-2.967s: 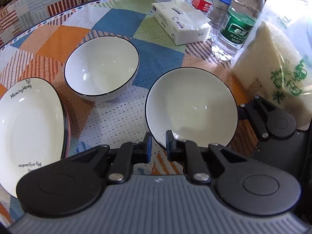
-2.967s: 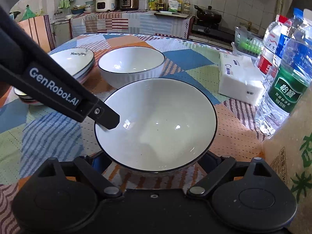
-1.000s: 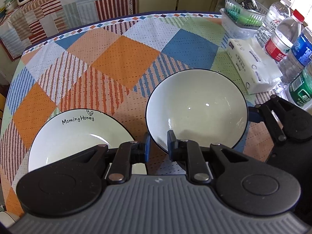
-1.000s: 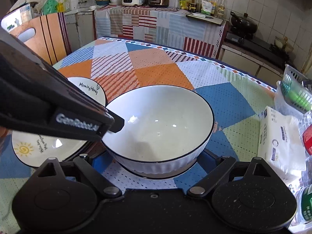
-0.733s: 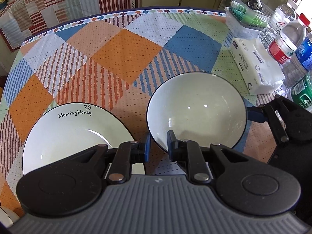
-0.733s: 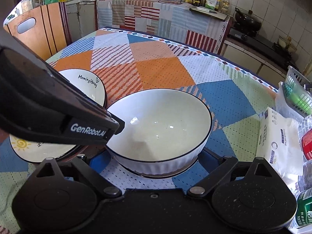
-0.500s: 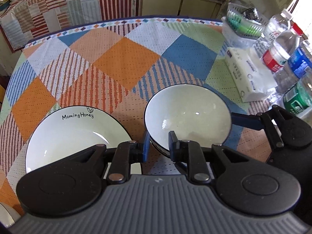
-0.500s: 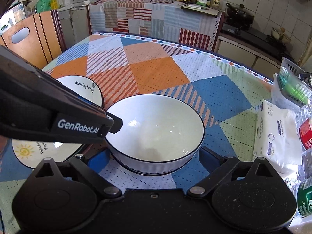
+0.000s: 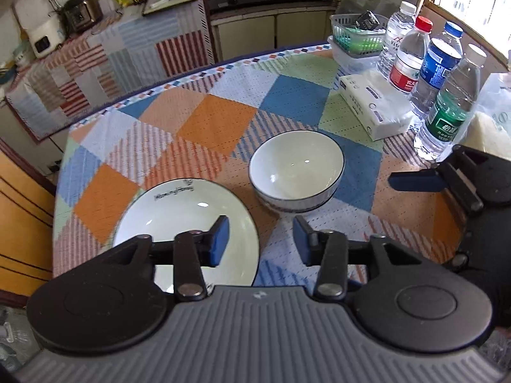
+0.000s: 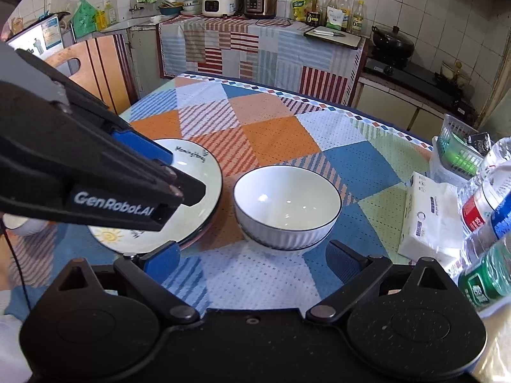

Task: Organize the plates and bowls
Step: 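Reach both grippers to the third white bowl and grip its rim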

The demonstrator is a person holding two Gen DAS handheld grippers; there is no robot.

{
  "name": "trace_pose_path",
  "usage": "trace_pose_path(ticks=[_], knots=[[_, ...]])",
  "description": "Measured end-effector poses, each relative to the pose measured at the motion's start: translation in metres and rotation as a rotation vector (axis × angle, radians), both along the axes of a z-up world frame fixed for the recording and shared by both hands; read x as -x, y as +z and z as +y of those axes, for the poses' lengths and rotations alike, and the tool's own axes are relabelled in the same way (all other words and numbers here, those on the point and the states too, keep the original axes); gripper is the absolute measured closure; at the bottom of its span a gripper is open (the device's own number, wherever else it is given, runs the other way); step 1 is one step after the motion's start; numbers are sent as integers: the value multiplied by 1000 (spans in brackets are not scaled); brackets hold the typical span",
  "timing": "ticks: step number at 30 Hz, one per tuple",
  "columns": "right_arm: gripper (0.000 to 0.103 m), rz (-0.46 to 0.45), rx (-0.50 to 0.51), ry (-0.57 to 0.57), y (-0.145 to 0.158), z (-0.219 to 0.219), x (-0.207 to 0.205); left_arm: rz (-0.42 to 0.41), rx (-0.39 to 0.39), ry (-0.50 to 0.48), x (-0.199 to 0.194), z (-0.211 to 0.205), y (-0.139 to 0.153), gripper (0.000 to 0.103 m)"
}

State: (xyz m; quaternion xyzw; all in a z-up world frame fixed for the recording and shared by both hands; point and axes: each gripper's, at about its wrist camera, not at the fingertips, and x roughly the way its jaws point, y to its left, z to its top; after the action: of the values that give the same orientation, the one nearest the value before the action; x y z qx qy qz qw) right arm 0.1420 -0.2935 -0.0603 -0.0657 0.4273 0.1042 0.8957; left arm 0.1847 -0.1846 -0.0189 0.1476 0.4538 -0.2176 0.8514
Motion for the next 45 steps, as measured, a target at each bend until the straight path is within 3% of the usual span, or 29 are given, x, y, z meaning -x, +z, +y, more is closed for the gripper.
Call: trace_pose_path(ticks=[15,24,31,45], knots=[[4,-5,21,66,46,39,74,45,24,27,79,92,28,40],[4,7,1,167,60,89,102,31,4,77,107,158,32,37],[4,31,-9,254,47,136,100,58,-15,143,111,211,15,36],[4,73,-60,410,-22,218,62,134,8,222,84,284,-30,34]])
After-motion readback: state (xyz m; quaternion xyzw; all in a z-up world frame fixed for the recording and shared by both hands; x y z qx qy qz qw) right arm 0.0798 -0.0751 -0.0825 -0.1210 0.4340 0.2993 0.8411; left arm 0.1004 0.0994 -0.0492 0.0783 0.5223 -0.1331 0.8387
